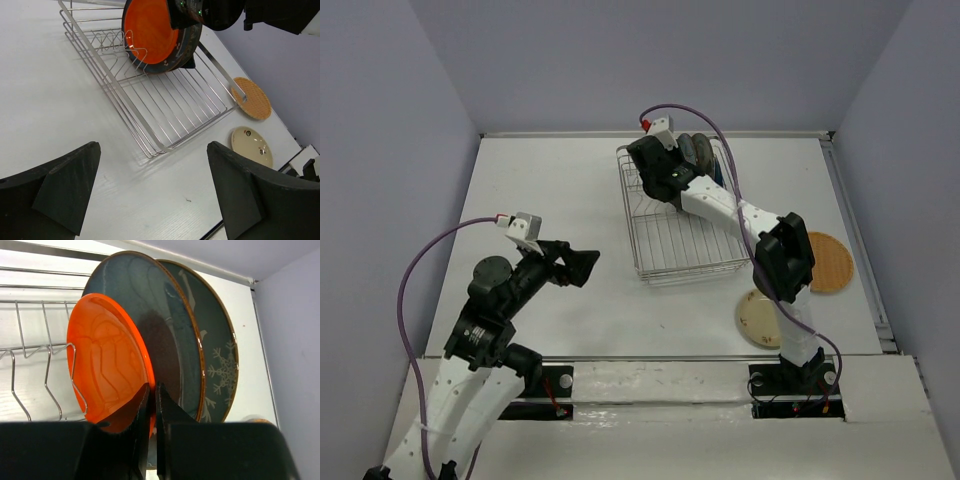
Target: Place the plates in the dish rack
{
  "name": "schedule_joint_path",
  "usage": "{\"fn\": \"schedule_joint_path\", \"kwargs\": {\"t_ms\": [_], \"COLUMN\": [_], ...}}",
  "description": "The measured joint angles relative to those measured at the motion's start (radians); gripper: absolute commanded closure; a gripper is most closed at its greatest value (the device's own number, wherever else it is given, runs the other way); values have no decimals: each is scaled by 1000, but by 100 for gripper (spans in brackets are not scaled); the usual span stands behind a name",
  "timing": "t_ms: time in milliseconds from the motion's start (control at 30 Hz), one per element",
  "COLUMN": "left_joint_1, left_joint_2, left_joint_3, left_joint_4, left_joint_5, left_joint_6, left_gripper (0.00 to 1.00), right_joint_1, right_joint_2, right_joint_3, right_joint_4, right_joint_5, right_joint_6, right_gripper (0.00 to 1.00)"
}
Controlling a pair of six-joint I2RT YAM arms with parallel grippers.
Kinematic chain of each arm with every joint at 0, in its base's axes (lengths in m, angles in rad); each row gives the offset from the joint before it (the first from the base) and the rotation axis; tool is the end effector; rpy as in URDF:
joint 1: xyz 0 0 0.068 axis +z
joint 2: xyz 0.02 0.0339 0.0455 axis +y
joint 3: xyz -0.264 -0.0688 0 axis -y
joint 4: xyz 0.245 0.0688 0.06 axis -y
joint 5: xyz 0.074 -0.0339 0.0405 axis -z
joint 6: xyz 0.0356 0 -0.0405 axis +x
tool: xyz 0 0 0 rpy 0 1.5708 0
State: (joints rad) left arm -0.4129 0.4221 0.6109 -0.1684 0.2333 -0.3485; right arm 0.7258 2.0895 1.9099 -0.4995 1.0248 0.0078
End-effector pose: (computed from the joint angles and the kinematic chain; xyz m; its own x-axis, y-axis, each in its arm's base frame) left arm 0.1040 -0.0546 0.3288 -0.1881 -0.2803 -0.9413 0.5723 0.7476 -0.3370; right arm 0.3752 0.2923 0.3000 -0.4686 -0.4104 -0.7823 0.1564 0.8330 -0.5307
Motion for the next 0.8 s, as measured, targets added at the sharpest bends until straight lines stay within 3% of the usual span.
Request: {"fn": "schedule_joint_path", "kwargs": {"t_ms": [33,67,167,300,433,600,667,800], "left_joint_1": [0,0,0,-5,-100,-461,-645,-836], "left_joint_2": [9,22,58,105,157,336,478,753], "left_joint_3": [0,0,0,-29,-97,-104,-71,16], "left_joint_4": [0,0,0,58,139,240,281,365], "left_joint_5": [3,6,26,114,131,-18,-106,-223], "left_joint_6": [0,0,-6,-79,-173,-262,-287,-327], "left_gripper": [1,1,1,4,6,6,6,8], "right_joint_1": [0,0,0,0,0,0,0,-6], "right_joint_2": [0,0,0,-35,-201,-579,-727,-988], "right_joint_3": [0,0,0,-9,-94,-272,-357,-522], "right_joint_4": [-3,-10,-19,-40,-53,-25,-7,10], "right_joint_5": [-9,-26,-68,-145,-248,-347,-368,-397], "right_joint_6": [10,29,72,103,149,219,238,280], "right_gripper": [65,49,31,28,28,29,30,32]}}
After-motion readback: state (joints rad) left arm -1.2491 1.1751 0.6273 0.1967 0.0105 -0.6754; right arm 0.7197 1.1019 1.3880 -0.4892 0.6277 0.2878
